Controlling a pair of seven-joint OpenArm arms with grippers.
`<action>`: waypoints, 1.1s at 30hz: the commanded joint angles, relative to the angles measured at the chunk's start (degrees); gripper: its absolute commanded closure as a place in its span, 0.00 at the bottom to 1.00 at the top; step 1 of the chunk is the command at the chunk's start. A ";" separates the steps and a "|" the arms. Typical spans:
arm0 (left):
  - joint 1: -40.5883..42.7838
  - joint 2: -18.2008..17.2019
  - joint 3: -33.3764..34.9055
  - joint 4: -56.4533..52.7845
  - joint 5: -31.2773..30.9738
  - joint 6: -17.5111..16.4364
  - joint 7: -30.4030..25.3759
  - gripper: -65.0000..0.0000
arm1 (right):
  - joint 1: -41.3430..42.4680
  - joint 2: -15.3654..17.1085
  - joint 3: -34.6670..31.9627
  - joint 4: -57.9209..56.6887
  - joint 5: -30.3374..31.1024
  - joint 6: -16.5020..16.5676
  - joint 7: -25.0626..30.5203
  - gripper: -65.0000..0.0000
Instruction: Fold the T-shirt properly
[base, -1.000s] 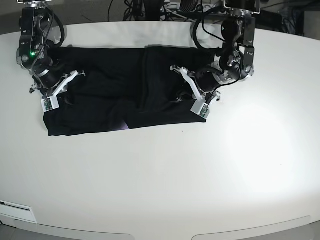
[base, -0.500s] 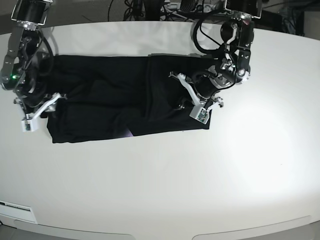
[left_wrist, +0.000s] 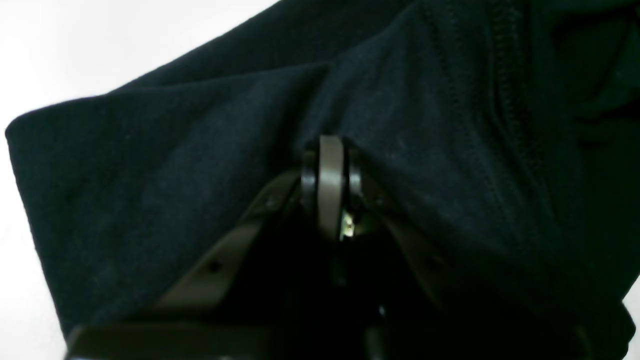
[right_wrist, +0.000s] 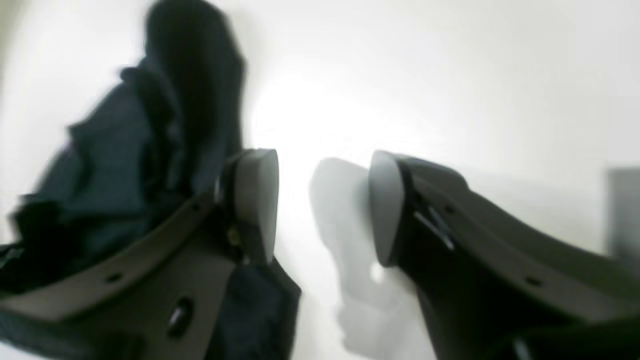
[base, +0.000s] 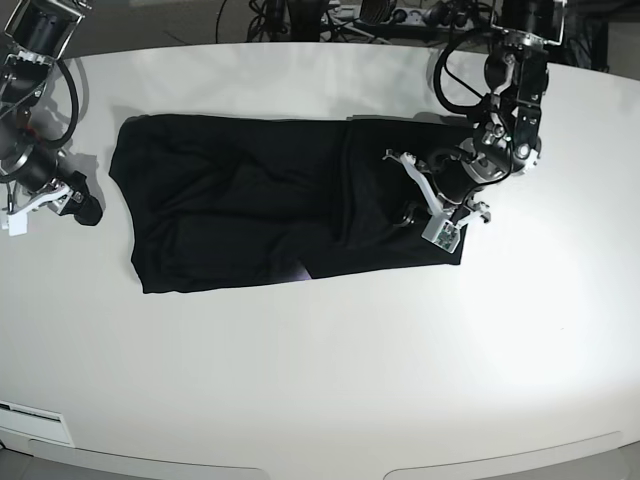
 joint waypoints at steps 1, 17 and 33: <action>1.11 -1.05 -0.20 -1.27 5.55 2.19 9.22 1.00 | 0.79 0.92 0.24 -1.14 0.76 0.24 -1.88 0.51; 1.14 -1.03 -0.20 -1.27 4.07 2.12 9.22 1.00 | 4.17 0.76 -13.33 -4.37 6.38 4.00 -10.73 0.51; 1.11 -1.05 -0.20 -1.27 3.65 0.68 9.01 1.00 | 4.66 -1.95 -21.62 -4.37 6.99 5.42 -10.56 0.51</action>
